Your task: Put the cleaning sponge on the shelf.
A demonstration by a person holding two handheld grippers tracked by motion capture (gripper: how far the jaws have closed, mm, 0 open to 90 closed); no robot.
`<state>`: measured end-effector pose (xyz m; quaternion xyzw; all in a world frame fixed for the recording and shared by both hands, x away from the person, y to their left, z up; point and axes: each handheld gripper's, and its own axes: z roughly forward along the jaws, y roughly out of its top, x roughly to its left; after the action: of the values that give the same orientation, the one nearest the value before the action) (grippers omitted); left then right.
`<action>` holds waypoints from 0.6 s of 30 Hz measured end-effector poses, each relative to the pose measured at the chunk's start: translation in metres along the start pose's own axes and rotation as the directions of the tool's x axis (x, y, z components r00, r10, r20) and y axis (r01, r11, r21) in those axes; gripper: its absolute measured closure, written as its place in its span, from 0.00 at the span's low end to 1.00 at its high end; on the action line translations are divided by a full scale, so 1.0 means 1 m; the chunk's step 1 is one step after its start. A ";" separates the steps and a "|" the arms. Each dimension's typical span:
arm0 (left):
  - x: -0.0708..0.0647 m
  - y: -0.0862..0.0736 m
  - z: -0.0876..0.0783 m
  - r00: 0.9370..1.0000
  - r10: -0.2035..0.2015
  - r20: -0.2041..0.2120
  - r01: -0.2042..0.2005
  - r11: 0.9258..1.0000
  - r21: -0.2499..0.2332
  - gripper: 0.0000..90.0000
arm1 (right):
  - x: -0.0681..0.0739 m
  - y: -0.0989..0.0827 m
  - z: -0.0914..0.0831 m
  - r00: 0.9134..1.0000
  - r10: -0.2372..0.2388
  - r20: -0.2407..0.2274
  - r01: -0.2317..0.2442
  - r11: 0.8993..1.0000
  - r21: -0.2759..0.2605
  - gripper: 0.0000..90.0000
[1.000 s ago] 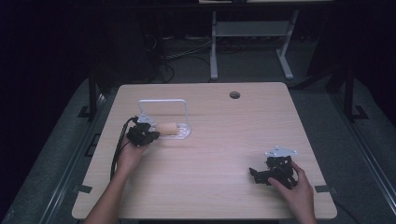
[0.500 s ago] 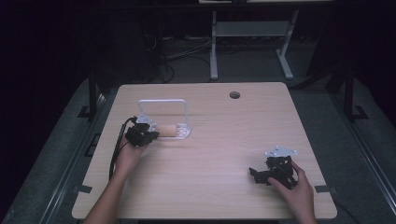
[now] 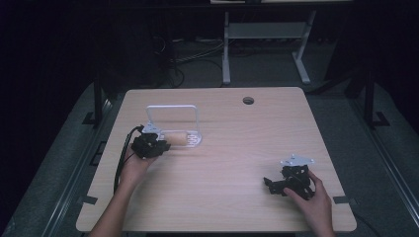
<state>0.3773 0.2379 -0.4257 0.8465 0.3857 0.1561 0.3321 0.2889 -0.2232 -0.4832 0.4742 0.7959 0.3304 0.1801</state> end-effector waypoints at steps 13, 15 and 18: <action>-0.017 -0.015 -0.015 0.999 0.012 0.048 -0.012 1.000 -0.009 0.37 | 0.000 0.000 0.000 1.000 0.000 0.000 0.000 1.000 0.000 0.00; -0.021 -0.018 -0.017 0.998 0.021 0.051 -0.021 1.000 -0.013 0.34 | 0.000 0.000 0.000 1.000 0.001 0.000 -0.001 1.000 0.000 0.00; -0.026 -0.023 -0.022 0.998 0.036 0.058 -0.035 0.999 -0.021 0.31 | 0.000 0.000 0.000 1.000 0.001 0.000 -0.001 1.000 0.000 0.00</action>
<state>0.3362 0.2386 -0.4254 0.8540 0.3593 0.1410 0.3489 0.2888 -0.2231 -0.4832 0.4746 0.7958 0.3304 0.1799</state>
